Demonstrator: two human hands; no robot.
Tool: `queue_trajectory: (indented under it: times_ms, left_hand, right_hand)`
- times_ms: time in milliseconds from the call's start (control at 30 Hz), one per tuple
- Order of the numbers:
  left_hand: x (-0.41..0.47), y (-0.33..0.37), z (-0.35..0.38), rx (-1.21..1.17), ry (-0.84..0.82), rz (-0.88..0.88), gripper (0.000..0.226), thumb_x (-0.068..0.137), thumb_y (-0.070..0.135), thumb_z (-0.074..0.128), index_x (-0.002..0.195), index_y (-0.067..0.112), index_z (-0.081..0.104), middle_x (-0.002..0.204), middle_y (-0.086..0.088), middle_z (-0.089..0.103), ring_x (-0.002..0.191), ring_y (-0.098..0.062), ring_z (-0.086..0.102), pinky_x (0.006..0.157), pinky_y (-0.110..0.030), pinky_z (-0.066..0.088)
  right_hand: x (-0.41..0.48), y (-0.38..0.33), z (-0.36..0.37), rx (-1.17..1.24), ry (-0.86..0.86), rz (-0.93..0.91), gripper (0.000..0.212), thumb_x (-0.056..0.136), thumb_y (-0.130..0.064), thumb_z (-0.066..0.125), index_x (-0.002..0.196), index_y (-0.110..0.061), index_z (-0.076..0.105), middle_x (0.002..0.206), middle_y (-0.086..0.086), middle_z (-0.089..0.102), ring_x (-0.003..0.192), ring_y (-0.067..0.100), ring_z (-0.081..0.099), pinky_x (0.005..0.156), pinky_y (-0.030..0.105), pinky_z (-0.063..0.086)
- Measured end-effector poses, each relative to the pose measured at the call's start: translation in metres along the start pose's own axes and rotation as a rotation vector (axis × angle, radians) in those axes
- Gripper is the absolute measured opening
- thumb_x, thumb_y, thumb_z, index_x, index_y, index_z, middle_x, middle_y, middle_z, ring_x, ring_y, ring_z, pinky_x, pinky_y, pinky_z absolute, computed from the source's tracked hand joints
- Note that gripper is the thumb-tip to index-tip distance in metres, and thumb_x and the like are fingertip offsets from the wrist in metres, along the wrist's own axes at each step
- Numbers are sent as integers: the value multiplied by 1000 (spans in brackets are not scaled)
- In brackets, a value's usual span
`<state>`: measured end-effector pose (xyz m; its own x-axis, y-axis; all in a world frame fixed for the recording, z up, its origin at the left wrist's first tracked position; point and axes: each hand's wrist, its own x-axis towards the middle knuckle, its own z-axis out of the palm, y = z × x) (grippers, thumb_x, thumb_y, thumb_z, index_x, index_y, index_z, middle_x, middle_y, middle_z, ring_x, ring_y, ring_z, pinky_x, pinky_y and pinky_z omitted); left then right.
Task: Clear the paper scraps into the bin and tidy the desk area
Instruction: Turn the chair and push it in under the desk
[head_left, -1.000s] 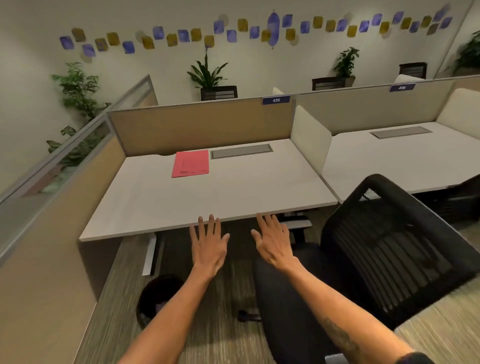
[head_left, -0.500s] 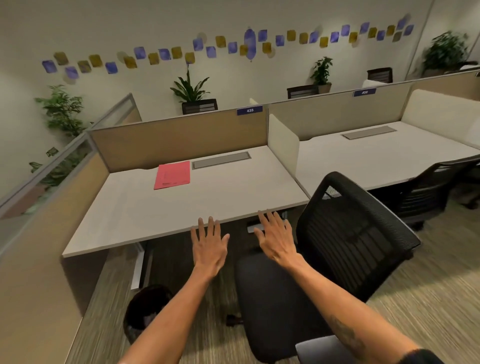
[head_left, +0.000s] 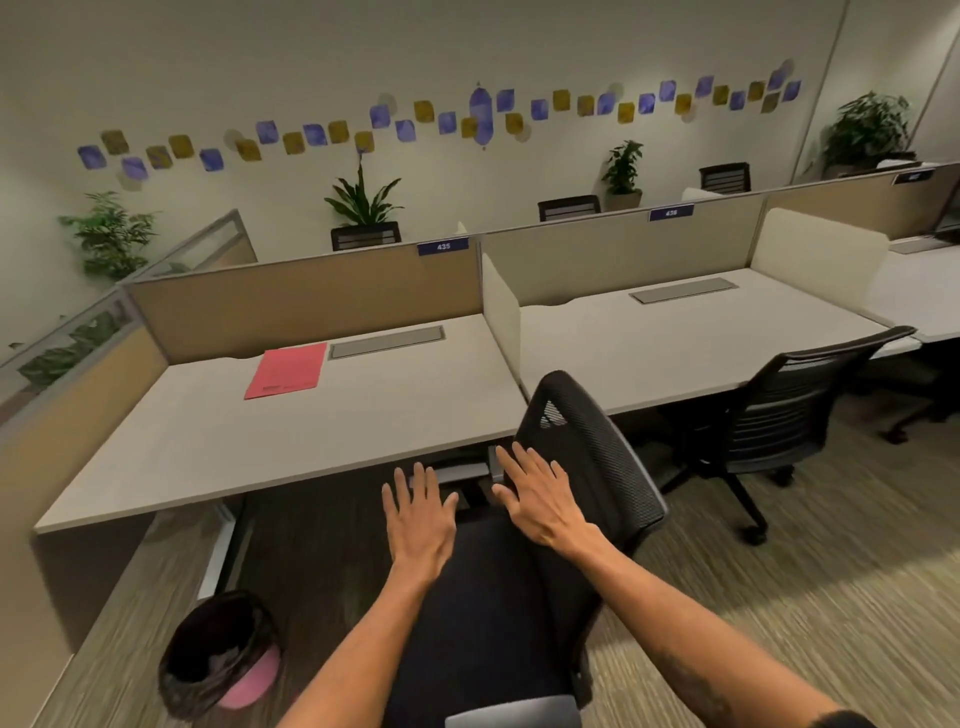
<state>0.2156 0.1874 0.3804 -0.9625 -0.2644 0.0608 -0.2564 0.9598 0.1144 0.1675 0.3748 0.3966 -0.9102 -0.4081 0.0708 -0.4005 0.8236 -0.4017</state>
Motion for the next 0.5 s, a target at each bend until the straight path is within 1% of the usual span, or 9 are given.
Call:
queue_trajectory:
  times_ms: [133, 267, 367, 500]
  left_hand:
    - [-1, 61, 15, -2, -13, -13, 66, 104, 50, 16, 159, 15, 9, 168, -7, 6, 154, -34, -5, 124, -52, -1]
    - [14, 104, 27, -9, -15, -13, 66, 105, 51, 17, 159, 14, 9, 168, -8, 6, 154, -34, -4, 123, -51, -2]
    - [28, 123, 38, -9, -16, -18, 65, 105, 50, 15, 159, 15, 8, 167, -7, 4, 154, -33, -5, 123, -51, -4]
    - [51, 144, 52, -40, -38, -71, 65, 105, 50, 15, 159, 15, 7, 168, -6, 3, 154, -33, -6, 124, -51, -3]
  right_hand:
    - [-7, 56, -19, -8, -38, -30, 63, 105, -48, 34, 160, -30, 8, 169, 3, 8, 156, 24, 5, 125, 50, 7]
    - [10, 105, -37, -39, -47, -63, 63, 105, -48, 35, 160, -29, 9, 169, 4, 8, 156, 25, 6, 124, 50, 8]
    - [31, 130, -45, -37, -65, -74, 64, 105, -48, 36, 160, -29, 9, 169, 3, 6, 156, 25, 5, 125, 49, 6]
    - [61, 156, -54, -52, -74, -99, 64, 105, -50, 36, 160, -30, 9, 169, 2, 5, 156, 24, 6, 125, 48, 7]
